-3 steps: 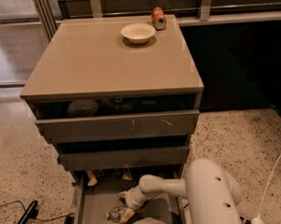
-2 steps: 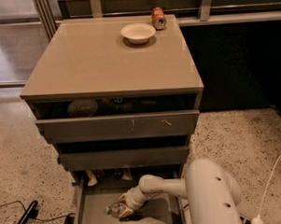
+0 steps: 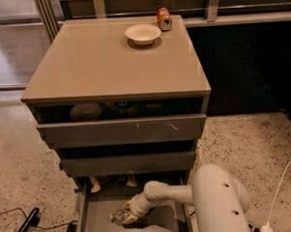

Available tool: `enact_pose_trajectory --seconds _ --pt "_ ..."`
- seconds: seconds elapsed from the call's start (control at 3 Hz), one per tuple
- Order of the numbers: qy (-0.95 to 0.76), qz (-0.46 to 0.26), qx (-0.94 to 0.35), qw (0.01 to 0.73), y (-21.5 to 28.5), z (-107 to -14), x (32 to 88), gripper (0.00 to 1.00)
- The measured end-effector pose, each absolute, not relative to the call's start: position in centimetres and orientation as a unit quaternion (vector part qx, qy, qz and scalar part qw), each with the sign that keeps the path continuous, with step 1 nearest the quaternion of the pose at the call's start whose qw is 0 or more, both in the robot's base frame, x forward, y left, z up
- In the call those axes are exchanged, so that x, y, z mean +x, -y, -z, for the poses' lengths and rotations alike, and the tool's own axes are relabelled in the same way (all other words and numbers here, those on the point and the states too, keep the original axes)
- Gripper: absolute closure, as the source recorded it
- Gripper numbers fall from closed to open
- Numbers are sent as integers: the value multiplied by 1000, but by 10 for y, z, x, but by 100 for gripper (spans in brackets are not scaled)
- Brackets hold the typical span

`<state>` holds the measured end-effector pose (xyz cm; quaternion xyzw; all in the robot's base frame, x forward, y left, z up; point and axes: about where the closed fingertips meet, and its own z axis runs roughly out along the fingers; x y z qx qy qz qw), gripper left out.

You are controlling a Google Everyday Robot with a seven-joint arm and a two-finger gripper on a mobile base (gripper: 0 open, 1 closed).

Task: Pick water bottle from bottom drawer and place on counter

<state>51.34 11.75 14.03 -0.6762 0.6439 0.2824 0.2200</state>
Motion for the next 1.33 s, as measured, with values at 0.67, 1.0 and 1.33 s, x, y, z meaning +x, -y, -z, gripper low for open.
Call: enact_pose_trajectory --seconds 0.67,1.0,1.33 --pt "-673 -222 -662 244 -76 -190 540 100" --pt "-677 -177 -659 275 -59 -240 546 100" --pt "-670 -193 -666 264 -67 -240 513 100"
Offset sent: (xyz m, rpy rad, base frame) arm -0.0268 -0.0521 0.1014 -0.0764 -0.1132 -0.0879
